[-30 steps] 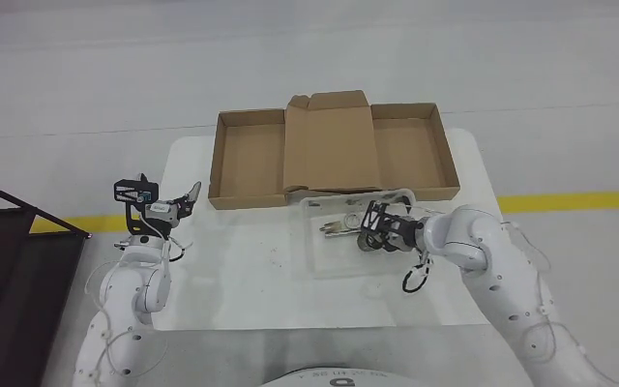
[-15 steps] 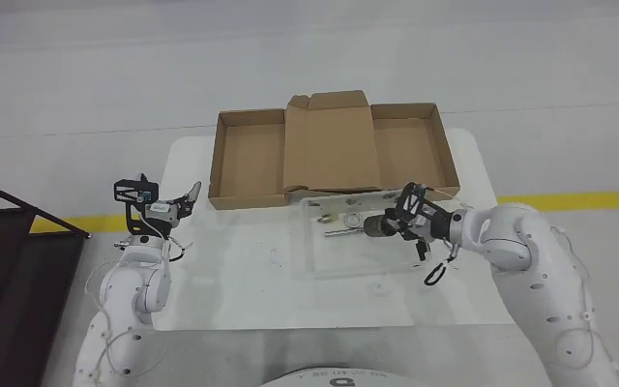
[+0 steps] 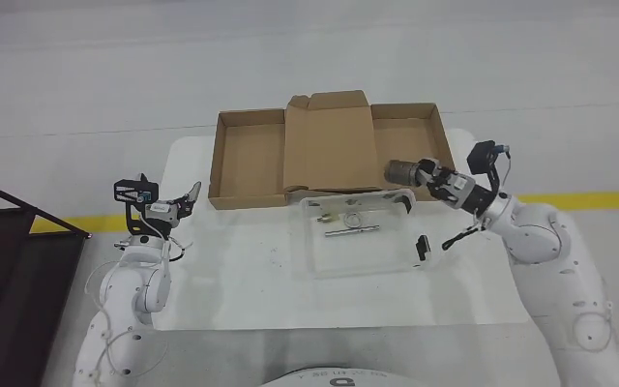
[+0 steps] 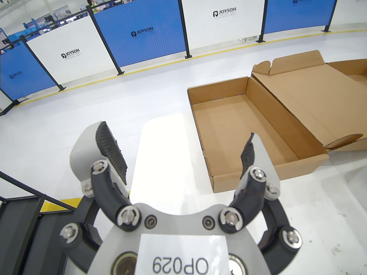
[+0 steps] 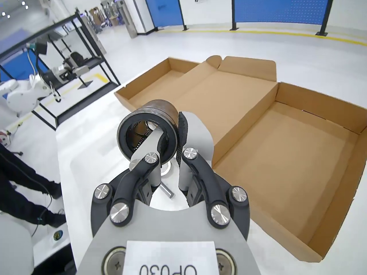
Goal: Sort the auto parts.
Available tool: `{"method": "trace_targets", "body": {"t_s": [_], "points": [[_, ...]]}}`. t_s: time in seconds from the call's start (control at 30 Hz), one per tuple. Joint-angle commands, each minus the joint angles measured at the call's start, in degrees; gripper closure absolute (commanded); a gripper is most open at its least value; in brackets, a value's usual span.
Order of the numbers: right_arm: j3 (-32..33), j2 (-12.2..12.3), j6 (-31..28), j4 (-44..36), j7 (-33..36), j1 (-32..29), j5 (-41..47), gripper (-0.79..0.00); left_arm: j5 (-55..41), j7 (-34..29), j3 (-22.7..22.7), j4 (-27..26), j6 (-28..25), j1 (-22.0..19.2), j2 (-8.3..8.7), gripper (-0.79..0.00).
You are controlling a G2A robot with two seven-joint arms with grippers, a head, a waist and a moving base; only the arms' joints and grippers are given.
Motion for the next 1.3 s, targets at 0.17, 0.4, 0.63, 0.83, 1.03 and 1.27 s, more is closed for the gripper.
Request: {"method": "trace_targets", "body": {"t_s": [0.17,0.4,0.63,0.83,1.03,1.27], "points": [[-2.47,-0.38,5.8,5.85,-1.31,5.79,-1.72,0.0,0.0,0.0,0.0,0.0,0.0,0.0,0.0,-0.785],[-10.7,-1.56,19.41,12.97,4.72,15.43,-11.71,0.0,0.0,0.0,0.0,0.0,0.0,0.0,0.0,-0.785],[-17.31,-2.73,32.72,17.62,9.34,21.41,-22.2,0.0,0.0,0.0,0.0,0.0,0.0,0.0,0.0,-0.785],[-20.06,-3.64,39.83,20.57,12.17,23.42,-24.45,0.0,0.0,0.0,0.0,0.0,0.0,0.0,0.0,-0.785],[-21.86,-4.04,39.7,23.15,14.86,25.11,-26.34,-0.065,0.0,0.0,0.0,0.0,0.0,0.0,0.0,-0.785],[-21.51,-4.08,40.19,22.98,14.93,25.26,-27.38,-0.785,0.0,0.0,0.0,0.0,0.0,0.0,0.0,-0.785]]}}
